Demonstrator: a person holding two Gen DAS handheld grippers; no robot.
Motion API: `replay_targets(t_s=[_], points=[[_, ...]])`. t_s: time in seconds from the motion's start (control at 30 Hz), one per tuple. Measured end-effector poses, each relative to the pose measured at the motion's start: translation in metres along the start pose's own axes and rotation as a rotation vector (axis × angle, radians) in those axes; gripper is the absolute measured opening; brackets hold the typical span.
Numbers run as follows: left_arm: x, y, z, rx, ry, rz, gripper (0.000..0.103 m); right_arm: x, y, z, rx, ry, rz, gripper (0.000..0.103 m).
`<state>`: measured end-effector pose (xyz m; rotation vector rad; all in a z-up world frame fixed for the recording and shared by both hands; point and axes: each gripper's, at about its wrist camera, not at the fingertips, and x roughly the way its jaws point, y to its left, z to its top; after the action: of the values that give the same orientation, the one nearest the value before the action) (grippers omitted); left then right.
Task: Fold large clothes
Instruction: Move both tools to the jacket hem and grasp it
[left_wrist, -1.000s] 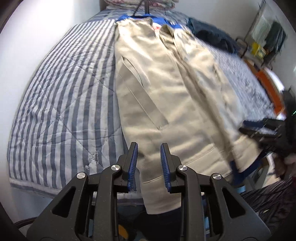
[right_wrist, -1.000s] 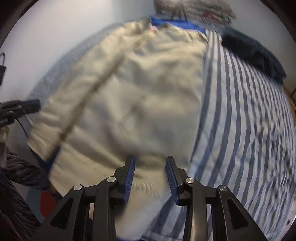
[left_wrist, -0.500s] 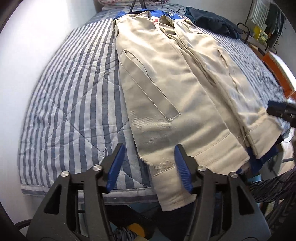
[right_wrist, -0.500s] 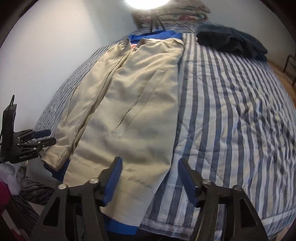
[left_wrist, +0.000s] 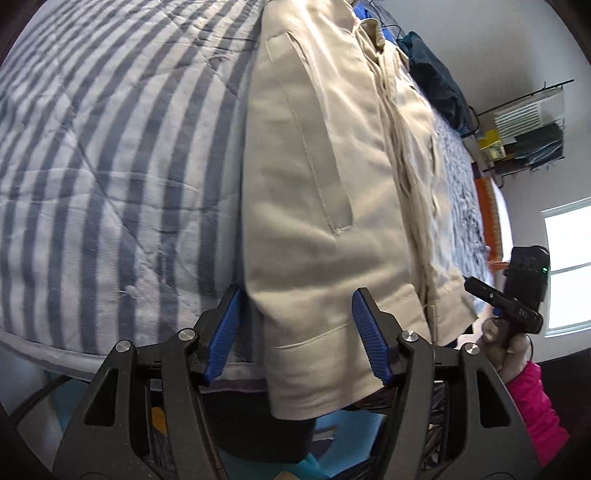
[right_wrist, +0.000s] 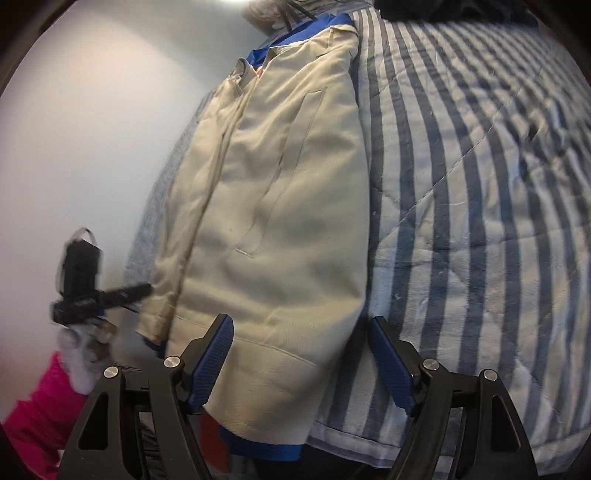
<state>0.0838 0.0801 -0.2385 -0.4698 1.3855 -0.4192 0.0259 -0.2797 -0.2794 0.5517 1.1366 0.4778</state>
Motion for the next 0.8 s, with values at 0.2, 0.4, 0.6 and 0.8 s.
replay_targets(t_s=[0.2, 0.4, 0.6, 0.8], points=[[0.008, -0.005, 0.003, -0.002, 0.029, -0.067, 0.057, 0.01, -0.008, 0.001, 0.056, 0.027, 0.158, 0.075], [0.016, -0.008, 0.01, -0.022, 0.02, -0.092, 0.055, 0.018, 0.0, 0.004, 0.024, 0.039, 0.155, 0.075], [0.002, -0.009, 0.007, -0.015, -0.019, -0.121, 0.038, -0.003, -0.007, 0.003, 0.055, 0.016, 0.248, 0.054], [0.009, -0.013, 0.004, 0.013, -0.037, -0.059, 0.025, 0.009, -0.005, -0.002, 0.043, 0.045, 0.16, 0.047]])
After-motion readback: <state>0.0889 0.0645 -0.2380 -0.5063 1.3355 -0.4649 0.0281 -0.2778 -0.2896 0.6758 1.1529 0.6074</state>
